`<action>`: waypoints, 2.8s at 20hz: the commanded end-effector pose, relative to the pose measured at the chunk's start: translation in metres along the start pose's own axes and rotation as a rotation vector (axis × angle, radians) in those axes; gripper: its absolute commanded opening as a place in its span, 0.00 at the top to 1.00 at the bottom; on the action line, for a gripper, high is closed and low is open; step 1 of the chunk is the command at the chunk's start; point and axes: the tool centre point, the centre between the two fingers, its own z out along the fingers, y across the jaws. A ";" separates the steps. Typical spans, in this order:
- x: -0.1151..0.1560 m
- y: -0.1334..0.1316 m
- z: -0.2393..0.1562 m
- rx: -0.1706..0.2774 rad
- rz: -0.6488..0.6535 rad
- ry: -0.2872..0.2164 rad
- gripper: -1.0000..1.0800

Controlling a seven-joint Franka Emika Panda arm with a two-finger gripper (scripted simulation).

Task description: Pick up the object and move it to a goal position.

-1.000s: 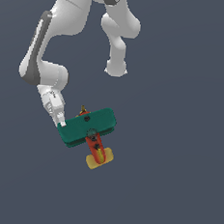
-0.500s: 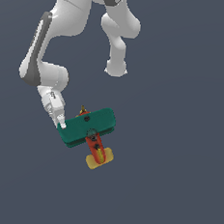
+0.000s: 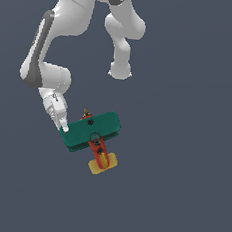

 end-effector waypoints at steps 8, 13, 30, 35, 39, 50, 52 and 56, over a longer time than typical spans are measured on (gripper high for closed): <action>-0.008 -0.032 -0.026 -0.004 -0.001 0.000 1.00; -0.016 -0.060 -0.048 -0.007 0.000 0.000 1.00; -0.034 -0.149 -0.114 -0.006 0.002 -0.001 1.00; -0.035 -0.160 -0.122 -0.003 0.001 0.000 1.00; -0.035 -0.164 -0.124 -0.002 0.000 0.001 1.00; -0.037 -0.168 -0.126 -0.005 0.001 0.000 1.00; -0.038 -0.171 -0.127 -0.005 0.002 0.000 1.00; -0.041 -0.178 -0.128 -0.006 0.002 0.000 1.00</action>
